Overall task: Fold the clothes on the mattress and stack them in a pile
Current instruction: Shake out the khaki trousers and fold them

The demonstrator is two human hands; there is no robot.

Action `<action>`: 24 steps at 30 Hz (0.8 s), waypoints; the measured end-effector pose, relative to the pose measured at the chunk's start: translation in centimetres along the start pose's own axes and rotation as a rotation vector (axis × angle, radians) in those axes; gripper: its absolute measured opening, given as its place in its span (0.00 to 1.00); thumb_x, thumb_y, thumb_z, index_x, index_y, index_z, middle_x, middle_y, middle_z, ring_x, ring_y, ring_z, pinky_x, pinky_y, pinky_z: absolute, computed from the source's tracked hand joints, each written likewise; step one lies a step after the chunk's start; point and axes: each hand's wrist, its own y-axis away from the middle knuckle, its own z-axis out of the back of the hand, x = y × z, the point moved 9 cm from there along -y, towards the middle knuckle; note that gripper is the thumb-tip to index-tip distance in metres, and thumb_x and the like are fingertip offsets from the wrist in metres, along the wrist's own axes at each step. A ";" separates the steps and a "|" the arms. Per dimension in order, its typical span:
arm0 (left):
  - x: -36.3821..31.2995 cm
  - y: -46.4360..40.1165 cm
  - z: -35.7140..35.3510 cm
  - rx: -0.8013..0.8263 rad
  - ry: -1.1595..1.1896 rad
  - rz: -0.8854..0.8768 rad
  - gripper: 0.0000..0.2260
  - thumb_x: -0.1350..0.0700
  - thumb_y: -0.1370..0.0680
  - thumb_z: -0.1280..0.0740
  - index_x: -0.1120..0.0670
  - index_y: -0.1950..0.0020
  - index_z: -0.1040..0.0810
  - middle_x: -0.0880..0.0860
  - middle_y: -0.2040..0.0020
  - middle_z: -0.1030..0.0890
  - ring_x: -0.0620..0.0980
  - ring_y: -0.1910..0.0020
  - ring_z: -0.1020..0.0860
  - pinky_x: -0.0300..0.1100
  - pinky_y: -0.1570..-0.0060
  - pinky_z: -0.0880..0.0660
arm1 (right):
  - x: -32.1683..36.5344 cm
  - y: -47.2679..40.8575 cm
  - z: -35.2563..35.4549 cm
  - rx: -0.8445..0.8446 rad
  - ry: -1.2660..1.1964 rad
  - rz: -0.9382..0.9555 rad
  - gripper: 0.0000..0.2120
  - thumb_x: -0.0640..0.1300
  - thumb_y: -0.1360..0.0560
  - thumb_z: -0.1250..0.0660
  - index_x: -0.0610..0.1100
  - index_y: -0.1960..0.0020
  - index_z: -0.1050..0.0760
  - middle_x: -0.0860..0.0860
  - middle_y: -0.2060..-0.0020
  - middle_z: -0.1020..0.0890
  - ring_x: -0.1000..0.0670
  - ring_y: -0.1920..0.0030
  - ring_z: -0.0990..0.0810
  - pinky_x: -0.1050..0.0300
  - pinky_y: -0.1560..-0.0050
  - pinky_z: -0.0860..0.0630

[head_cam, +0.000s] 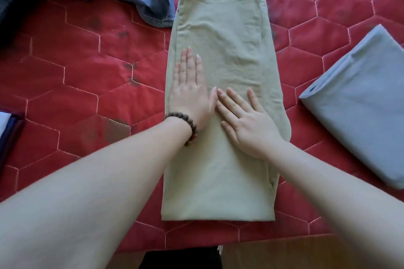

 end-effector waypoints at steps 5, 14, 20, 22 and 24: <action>2.4 -4.9 -1.7 0.030 -0.091 -0.009 0.37 0.37 0.22 0.57 0.62 0.22 0.60 0.63 0.22 0.59 0.58 0.23 0.60 0.54 0.25 0.58 | -4.6 -6.9 1.0 0.027 0.086 0.050 0.25 0.57 0.19 0.60 0.58 0.23 0.50 0.54 0.22 0.48 0.49 0.22 0.52 0.41 0.24 0.57; 2.2 -4.8 -1.9 0.048 -0.086 -0.015 0.45 0.30 0.27 0.58 0.62 0.22 0.60 0.63 0.22 0.59 0.59 0.23 0.62 0.54 0.25 0.57 | -16.6 -17.3 6.3 -0.022 0.041 -0.490 0.26 0.55 0.18 0.59 0.54 0.22 0.59 0.54 0.22 0.57 0.49 0.22 0.59 0.37 0.26 0.65; 2.1 -5.0 -1.5 0.048 -0.019 -0.018 0.45 0.30 0.27 0.53 0.63 0.22 0.54 0.64 0.22 0.54 0.59 0.23 0.59 0.55 0.25 0.54 | -2.7 -17.4 6.5 -0.056 -0.244 0.178 0.24 0.42 0.19 0.46 0.45 0.24 0.39 0.50 0.24 0.39 0.50 0.23 0.45 0.45 0.24 0.57; 2.1 -5.0 -1.6 0.043 0.000 -0.022 0.45 0.30 0.27 0.51 0.64 0.23 0.51 0.65 0.22 0.50 0.60 0.22 0.57 0.55 0.25 0.53 | -2.4 -19.2 5.5 0.017 -0.192 0.150 0.23 0.48 0.17 0.50 0.51 0.22 0.44 0.56 0.23 0.42 0.53 0.23 0.48 0.46 0.24 0.61; 2.1 -5.0 -1.7 0.038 0.009 -0.018 0.45 0.31 0.27 0.50 0.63 0.23 0.51 0.64 0.22 0.50 0.59 0.22 0.56 0.56 0.25 0.52 | -3.3 -21.4 5.5 -0.010 -0.017 0.135 0.24 0.53 0.17 0.56 0.55 0.22 0.48 0.59 0.23 0.45 0.53 0.22 0.50 0.44 0.24 0.62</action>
